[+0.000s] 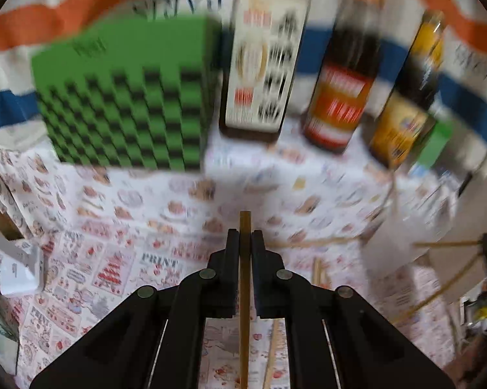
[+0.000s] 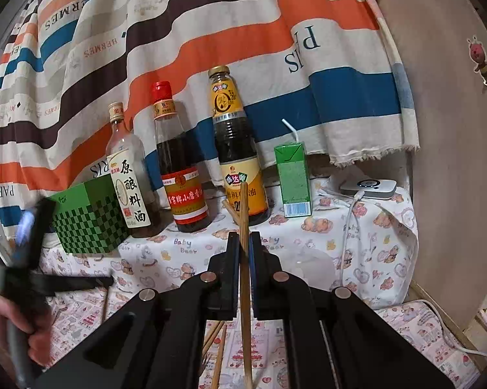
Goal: Organize utensils
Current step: 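Lift the chopsticks upright and carry both grippers over the clear cup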
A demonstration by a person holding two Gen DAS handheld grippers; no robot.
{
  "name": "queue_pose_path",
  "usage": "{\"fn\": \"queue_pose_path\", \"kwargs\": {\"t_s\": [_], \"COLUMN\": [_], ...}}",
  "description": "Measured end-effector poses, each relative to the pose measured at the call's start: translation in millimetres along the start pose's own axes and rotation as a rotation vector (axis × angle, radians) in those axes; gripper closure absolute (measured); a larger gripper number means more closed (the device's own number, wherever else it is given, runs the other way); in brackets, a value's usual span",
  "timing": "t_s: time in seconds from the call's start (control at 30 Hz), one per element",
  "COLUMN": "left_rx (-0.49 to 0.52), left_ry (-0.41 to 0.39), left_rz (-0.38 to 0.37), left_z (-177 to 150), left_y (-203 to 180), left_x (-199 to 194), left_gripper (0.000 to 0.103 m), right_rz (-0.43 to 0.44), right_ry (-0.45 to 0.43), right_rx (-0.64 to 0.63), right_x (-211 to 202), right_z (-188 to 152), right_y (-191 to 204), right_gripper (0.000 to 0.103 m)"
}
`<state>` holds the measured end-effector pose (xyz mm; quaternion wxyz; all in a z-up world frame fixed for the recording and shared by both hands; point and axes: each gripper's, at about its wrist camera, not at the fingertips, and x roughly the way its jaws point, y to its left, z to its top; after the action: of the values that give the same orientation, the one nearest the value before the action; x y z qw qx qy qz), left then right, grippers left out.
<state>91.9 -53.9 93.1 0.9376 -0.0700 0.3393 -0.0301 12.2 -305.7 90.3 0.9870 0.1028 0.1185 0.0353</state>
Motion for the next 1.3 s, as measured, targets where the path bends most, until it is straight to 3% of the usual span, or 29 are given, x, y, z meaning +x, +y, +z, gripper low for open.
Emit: {"fn": "queue_pose_path", "kwargs": {"t_s": [0.33,0.4,0.53,0.67,0.83,0.93,1.0,1.13,1.2,1.3], "left_rx": [0.024,0.019,-0.003,-0.005,0.016,0.032,0.049,0.049,0.022,0.023], "left_ry": [-0.232,-0.253,-0.272,-0.302,-0.352,-0.385,-0.413,-0.390,-0.367,-0.371], "left_rz": [-0.030,-0.025,-0.096,-0.128,-0.169,-0.179,-0.173,-0.220,-0.274,-0.283], "left_z": [14,12,6,6,6,5,4,12,20,32], "left_y": [-14,-19,-30,-44,-60,-67,-74,-83,-87,-100], "left_x": [-71,-73,-75,-80,-94,-102,-106,-103,-97,-94], "left_gripper": [0.097,0.097,0.097,0.097,0.097,0.097,0.097,0.097,0.097,0.097], "right_rz": [0.023,0.026,-0.016,0.020,0.034,-0.055,-0.169,-0.161,-0.165,-0.176], "right_ry": [0.017,0.009,0.005,0.001,-0.065,-0.097,-0.140,-0.204,-0.202,-0.197], "right_rx": [0.088,0.106,0.178,0.294,0.392,0.368,0.324,0.241,0.209,0.181], "right_x": [1,-2,-3,-3,-16,-25,-35,-50,-48,-43], "right_z": [6,8,10,13,19,25,29,42,47,62], "right_y": [-20,-24,-38,-64,-92,-95,-94,-91,-90,-92], "right_gripper": [0.097,0.097,0.097,0.097,0.097,0.097,0.097,0.097,0.097,0.097]}}
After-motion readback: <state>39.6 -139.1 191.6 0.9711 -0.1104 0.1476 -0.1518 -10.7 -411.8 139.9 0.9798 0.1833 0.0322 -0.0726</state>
